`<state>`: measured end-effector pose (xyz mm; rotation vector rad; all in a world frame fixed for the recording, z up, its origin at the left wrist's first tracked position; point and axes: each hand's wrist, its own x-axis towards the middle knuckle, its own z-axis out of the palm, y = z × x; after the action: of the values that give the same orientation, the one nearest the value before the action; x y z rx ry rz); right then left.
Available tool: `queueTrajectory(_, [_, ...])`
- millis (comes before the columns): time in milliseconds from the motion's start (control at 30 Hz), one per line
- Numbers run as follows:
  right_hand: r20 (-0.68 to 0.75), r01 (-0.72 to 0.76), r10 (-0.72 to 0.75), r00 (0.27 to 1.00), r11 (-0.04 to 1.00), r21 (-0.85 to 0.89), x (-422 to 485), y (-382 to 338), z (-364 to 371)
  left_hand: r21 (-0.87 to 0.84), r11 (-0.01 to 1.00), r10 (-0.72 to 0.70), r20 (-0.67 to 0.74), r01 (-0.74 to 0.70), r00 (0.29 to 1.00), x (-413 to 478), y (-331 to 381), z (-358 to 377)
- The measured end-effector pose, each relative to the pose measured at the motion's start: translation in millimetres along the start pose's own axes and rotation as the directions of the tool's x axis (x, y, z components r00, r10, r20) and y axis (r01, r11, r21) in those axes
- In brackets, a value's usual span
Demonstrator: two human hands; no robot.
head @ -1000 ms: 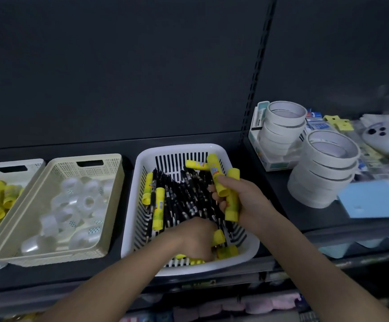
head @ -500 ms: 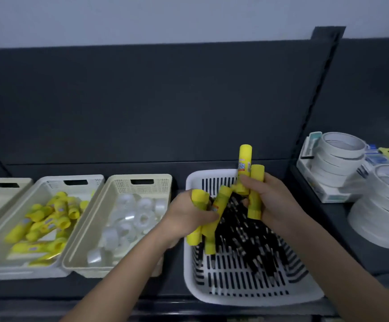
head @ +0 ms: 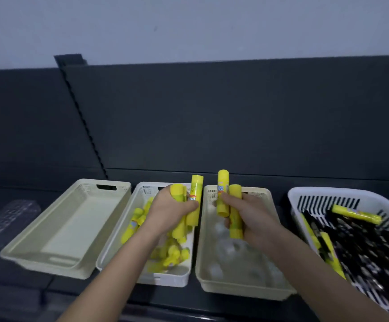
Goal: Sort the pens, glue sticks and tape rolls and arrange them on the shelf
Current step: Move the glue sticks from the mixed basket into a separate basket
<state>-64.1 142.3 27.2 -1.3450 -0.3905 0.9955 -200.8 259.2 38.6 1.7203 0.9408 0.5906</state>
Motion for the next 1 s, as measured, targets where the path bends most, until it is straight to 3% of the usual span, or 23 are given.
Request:
queueTrajectory(133, [0.085, -0.070, 0.069, 0.994, 0.998, 0.005, 13, 20, 61, 0.051, 0.997, -0.051, -0.043, 0.054, 0.998, 17, -31, -52])
queueTrajectory(233, [0.124, -0.104, 0.114, 0.986, 0.991, -0.088, 21, 32, 95, 0.100, 0.991, -0.086, -0.018, 0.087, 0.996, 26, -55, -75])
queueTrajectory(300, [0.069, -0.072, 0.088, 0.994, 0.976, -0.204, 27, 42, 110, 0.160, 0.981, -0.116, 0.031, 0.110, 0.993, 32, -71, -82])
queueTrajectory(433, [-0.051, -0.050, 0.033, 0.998, 0.917, -0.396, 37, 60, 125, 0.462, 0.883, -0.124, 0.048, 0.089, 0.991, 41, -91, -81])
queueTrajectory(567, [-0.097, -0.072, 0.022, 0.995, 0.834, -0.547, 44, 68, 122, 0.520, 0.854, -0.010, 0.013, 0.002, 1.000, 39, -103, -71])
queueTrajectory(700, [-0.082, -0.064, 0.013, 0.997, 0.758, -0.649, 44, 60, 116, 0.481, 0.866, 0.111, 0.087, -0.139, 0.990, 40, -103, -73])
queueTrajectory(867, [-0.003, 0.099, -0.167, 0.986, 0.601, -0.793, 41, 41, 103, 0.439, 0.823, 0.328, 0.152, -0.361, 0.932, 38, -84, -65])
queueTrajectory(1000, [-0.013, 0.177, -0.297, 0.955, 0.603, -0.778, 28, 26, 74, 0.439, 0.779, 0.393, 0.215, -0.448, 0.894, 32, -64, -36])
